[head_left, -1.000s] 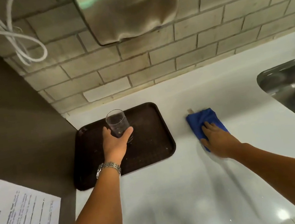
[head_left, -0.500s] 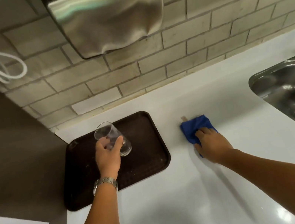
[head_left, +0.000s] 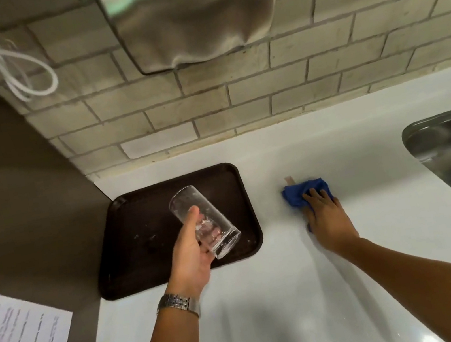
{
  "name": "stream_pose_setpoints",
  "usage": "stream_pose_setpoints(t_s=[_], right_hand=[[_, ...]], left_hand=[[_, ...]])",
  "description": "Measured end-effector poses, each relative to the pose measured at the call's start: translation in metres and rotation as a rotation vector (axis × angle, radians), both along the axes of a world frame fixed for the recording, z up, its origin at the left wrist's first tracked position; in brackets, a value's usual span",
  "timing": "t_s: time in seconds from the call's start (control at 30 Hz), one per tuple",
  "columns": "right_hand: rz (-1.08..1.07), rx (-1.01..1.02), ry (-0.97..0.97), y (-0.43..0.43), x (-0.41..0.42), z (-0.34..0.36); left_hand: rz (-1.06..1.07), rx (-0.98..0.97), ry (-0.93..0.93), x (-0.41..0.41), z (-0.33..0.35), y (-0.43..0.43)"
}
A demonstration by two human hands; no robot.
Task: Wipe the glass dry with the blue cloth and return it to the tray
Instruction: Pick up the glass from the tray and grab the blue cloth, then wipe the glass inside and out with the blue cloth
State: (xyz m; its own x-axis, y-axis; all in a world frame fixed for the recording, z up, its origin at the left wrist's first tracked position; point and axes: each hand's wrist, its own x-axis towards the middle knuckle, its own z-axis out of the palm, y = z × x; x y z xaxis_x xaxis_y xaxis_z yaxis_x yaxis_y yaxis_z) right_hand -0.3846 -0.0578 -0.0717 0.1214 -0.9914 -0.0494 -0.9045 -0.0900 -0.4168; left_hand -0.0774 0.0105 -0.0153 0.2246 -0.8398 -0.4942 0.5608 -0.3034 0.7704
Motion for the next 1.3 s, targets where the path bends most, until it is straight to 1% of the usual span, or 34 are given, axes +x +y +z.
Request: stream_pose_setpoints(t_s=[0.03, 0.1, 0.17, 0.23, 0.3, 0.33, 0.4, 0.47, 0.5, 0.53, 0.6, 0.63, 0.7, 0.77, 0.8, 0.9, 0.93, 0.97, 1.03, 1.07, 1.1, 1.13, 1.17, 1.2, 1.23, 1.27, 1.3], right_hand=[[-0.032, 0.006, -0.133, 0.000, 0.001, 0.007], [-0.076, -0.015, -0.461, 0.001, 0.009, 0.027], [-0.123, -0.028, -0.735, 0.003, 0.024, 0.054], [-0.253, 0.047, -0.984, 0.004, 0.042, 0.079], [-0.308, 0.142, -1.164, 0.009, 0.060, 0.097], [-0.279, 0.158, -1.199, 0.014, 0.069, 0.106], [-0.126, 0.121, -1.190, 0.030, 0.088, 0.126], [0.085, 0.091, -1.179, 0.051, 0.104, 0.139], [0.196, 0.062, -1.143, 0.061, 0.110, 0.141], [0.283, 0.029, -1.084, 0.070, 0.115, 0.140], [0.390, -0.031, -0.945, 0.082, 0.122, 0.137], [0.446, -0.067, -0.854, 0.085, 0.124, 0.136], [0.541, -0.129, -0.696, 0.086, 0.123, 0.132], [0.577, -0.175, -0.599, 0.081, 0.117, 0.128], [0.581, -0.167, -0.598, 0.078, 0.116, 0.127], [0.531, 0.003, -0.741, 0.074, 0.118, 0.128], [0.529, 0.027, -0.743, 0.074, 0.120, 0.128], [0.545, 0.008, -0.701, 0.075, 0.120, 0.126], [0.626, -0.070, -0.549, 0.077, 0.117, 0.122], [0.649, -0.104, -0.518, 0.077, 0.116, 0.121], [0.635, -0.108, -0.549, 0.076, 0.116, 0.121], [0.573, -0.073, -0.626, 0.077, 0.117, 0.124], [0.475, -0.017, -0.737, 0.078, 0.120, 0.127], [0.396, 0.015, -0.806, 0.081, 0.123, 0.129], [0.367, 0.019, -0.821, 0.084, 0.126, 0.130], [0.399, -0.007, -0.774, 0.090, 0.128, 0.128], [0.472, -0.061, -0.677, 0.097, 0.127, 0.123]], left_hand=[[0.013, 0.024, 0.035, -0.003, 0.002, -0.002], [0.014, 0.061, 0.094, -0.007, 0.004, -0.009], [0.005, 0.061, 0.136, -0.006, 0.009, -0.012], [-0.010, 0.055, 0.154, -0.004, 0.013, -0.013], [-0.018, 0.048, 0.157, -0.003, 0.017, -0.014], [-0.021, 0.039, 0.161, -0.003, 0.021, -0.014], [-0.027, -0.003, 0.169, -0.007, 0.031, -0.013], [-0.051, -0.044, 0.179, -0.016, 0.044, -0.010], [-0.078, -0.060, 0.183, -0.019, 0.049, -0.008], [-0.103, -0.080, 0.202, -0.023, 0.055, -0.006], [-0.130, -0.105, 0.240, -0.025, 0.063, 0.000], [-0.125, -0.089, 0.226, -0.025, 0.066, 0.003], [-0.087, -0.041, 0.102, -0.027, 0.068, 0.006], [-0.098, -0.029, 0.053, -0.030, 0.073, 0.010], [-0.099, -0.036, 0.055, -0.034, 0.076, 0.011], [-0.067, -0.092, 0.131, -0.045, 0.085, 0.014], [-0.060, -0.099, 0.140, -0.046, 0.084, 0.014], [-0.043, -0.082, 0.134, -0.045, 0.085, 0.014], [-0.012, -0.005, 0.064, -0.041, 0.083, 0.012], [-0.008, 0.000, 0.048, -0.038, 0.080, 0.010], [0.002, -0.003, 0.041, -0.038, 0.083, 0.011], [0.011, -0.011, 0.025, -0.040, 0.085, 0.012], [0.026, -0.023, 0.019, -0.040, 0.087, 0.013], [0.022, -0.038, 0.041, -0.042, 0.082, 0.011], [0.016, -0.043, 0.050, -0.043, 0.081, 0.012], [0.010, -0.050, 0.045, -0.041, 0.076, 0.012], [0.021, -0.049, 0.025, -0.040, 0.072, 0.012]])
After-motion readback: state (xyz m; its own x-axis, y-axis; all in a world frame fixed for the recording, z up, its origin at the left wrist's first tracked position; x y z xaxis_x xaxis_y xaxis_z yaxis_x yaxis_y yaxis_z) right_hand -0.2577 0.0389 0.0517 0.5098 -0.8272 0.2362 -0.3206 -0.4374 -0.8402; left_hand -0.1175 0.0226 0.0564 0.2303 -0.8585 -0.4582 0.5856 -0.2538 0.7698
